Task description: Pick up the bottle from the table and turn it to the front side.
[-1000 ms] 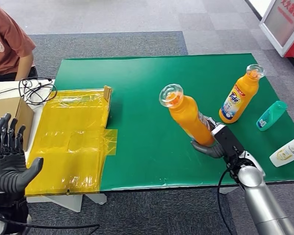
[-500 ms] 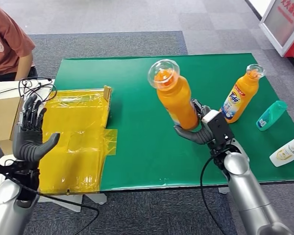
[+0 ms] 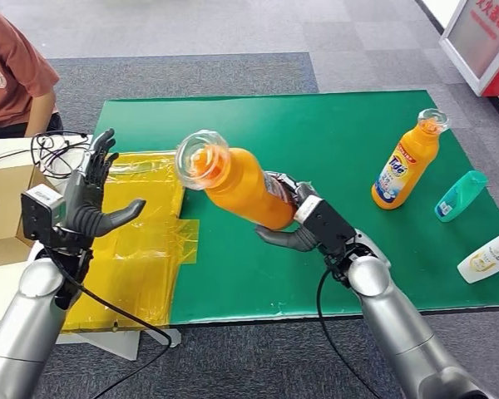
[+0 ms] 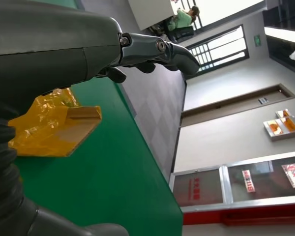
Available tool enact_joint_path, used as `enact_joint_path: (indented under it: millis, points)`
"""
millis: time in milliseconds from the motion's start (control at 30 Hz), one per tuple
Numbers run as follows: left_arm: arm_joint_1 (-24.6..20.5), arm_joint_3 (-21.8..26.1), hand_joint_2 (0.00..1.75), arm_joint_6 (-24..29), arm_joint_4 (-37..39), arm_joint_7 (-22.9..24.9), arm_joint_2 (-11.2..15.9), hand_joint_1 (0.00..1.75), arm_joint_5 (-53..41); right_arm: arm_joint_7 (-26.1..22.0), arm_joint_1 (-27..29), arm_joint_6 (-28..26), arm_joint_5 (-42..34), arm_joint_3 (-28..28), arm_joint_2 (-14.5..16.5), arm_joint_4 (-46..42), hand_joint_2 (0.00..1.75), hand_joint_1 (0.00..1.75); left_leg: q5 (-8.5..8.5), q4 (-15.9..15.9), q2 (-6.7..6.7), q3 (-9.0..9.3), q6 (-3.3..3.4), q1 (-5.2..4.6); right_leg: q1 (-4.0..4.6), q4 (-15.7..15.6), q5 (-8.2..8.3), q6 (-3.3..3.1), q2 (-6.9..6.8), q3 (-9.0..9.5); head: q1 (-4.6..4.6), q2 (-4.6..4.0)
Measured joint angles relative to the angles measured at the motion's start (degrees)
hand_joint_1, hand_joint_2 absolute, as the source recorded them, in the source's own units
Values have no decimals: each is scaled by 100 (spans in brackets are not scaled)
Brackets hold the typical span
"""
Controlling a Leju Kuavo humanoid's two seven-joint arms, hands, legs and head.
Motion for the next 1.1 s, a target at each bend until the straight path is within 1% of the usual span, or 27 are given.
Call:
enact_joint_path:
  millis: [100, 233, 367, 500, 733, 933, 1100]
  points:
    - [-162, -185, 175, -188, 24, 98, -9, 0, -13, 29, -43, -26, 163, 165, 31, 50, 175, 175, 0, 0, 0, -1, 0, 0, 0, 0, 0, 0, 0, 0, 0, 0]
    - [-312, -431, 175, -440, 22, 291, -11, 0, -32, 209, -124, -317, 762, 373, 48, 159, 175, 175, 0, 0, 0, -1, 0, 0, 0, 0, 0, 0, 0, 0, 2, 0]
    - [-336, -567, 175, -517, -31, 399, -11, 0, -52, 411, -207, -589, 1334, 538, 50, 271, 175, 175, 0, 0, 0, -1, 0, 0, 0, 0, 0, 0, 0, -1, 1, 0]
    - [-338, -646, 175, -568, -86, 464, -11, 0, -63, 498, -264, -652, 1566, 630, 67, 382, 175, 175, 0, 0, 0, -1, 0, 0, 0, 1, 0, 0, 0, -2, 1, 0]
    - [-335, -724, 175, -657, -119, 482, -11, 0, 100, 615, -396, -578, 1527, 680, 133, 556, 175, 175, 1, 0, 0, -2, 0, 0, 0, 1, 0, 0, 0, -1, 1, 0]
    - [-301, -722, 175, -627, -167, 412, -14, 0, 280, 629, -443, -425, 1168, 666, 210, 656, 175, 175, 1, 0, 0, -3, 0, 0, 0, 1, 0, 0, 0, -1, 0, 0]
    - [-157, -633, 175, -501, -249, 381, -87, 0, 613, 625, -473, -372, 842, 583, 273, 704, 175, 175, 1, 0, 0, -4, 0, 0, 0, 1, 0, 0, 0, -3, 2, 0]
